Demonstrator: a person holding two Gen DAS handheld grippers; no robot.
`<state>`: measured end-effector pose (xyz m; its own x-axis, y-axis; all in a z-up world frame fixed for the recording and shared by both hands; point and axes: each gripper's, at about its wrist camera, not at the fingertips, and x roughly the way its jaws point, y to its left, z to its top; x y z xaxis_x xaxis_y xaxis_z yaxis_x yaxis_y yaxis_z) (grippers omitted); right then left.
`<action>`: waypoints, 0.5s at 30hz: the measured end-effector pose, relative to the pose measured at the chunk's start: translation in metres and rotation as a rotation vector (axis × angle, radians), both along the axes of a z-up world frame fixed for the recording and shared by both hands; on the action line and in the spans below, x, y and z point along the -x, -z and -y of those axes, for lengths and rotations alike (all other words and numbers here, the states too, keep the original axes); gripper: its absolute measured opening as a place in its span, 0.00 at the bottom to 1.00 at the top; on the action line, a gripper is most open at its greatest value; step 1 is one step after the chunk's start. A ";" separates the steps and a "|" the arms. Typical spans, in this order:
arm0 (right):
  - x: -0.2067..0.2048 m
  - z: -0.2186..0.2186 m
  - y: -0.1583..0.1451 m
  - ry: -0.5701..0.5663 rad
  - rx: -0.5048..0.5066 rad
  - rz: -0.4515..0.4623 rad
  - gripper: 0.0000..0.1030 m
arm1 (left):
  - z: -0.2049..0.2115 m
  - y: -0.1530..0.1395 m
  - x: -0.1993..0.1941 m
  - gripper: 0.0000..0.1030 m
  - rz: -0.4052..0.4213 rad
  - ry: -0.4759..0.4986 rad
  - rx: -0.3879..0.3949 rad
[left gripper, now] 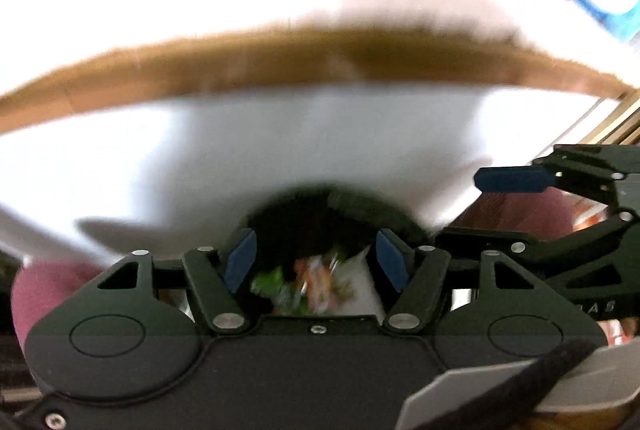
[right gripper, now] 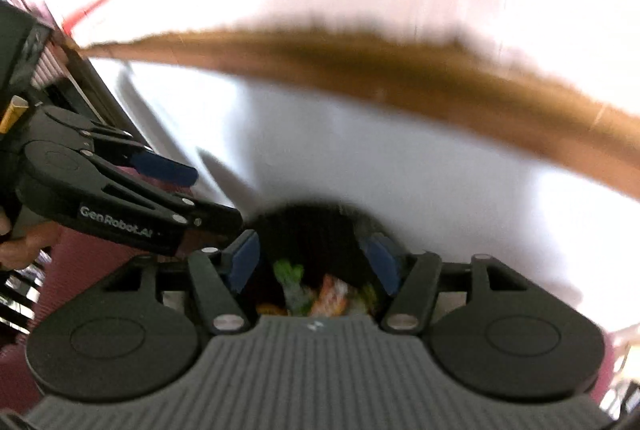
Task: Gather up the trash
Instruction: 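Raise both open tools back over the table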
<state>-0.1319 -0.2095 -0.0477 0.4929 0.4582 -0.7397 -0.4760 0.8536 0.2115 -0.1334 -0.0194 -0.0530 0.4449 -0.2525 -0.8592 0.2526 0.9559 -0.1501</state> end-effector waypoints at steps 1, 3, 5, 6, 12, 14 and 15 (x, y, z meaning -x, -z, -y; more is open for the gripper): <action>0.000 0.003 -0.012 -0.004 -0.010 0.035 0.74 | -0.003 -0.013 0.000 0.69 0.036 0.004 0.018; 0.000 0.009 -0.032 -0.001 -0.023 0.106 0.77 | -0.008 -0.035 0.000 0.73 0.102 0.004 0.040; -0.003 0.017 -0.049 0.025 -0.034 0.173 0.78 | -0.012 -0.055 -0.002 0.76 0.161 0.000 0.060; -0.005 0.021 -0.057 0.040 -0.040 0.203 0.79 | -0.014 -0.062 -0.005 0.77 0.183 -0.003 0.069; -0.031 0.037 -0.082 0.149 -0.021 0.324 0.82 | -0.014 -0.098 -0.033 0.79 0.320 -0.024 0.085; -0.041 0.040 -0.088 0.200 -0.012 0.355 0.82 | -0.013 -0.106 -0.048 0.79 0.351 -0.045 0.098; -0.049 0.041 -0.090 0.222 -0.005 0.368 0.83 | -0.015 -0.108 -0.055 0.79 0.367 -0.054 0.106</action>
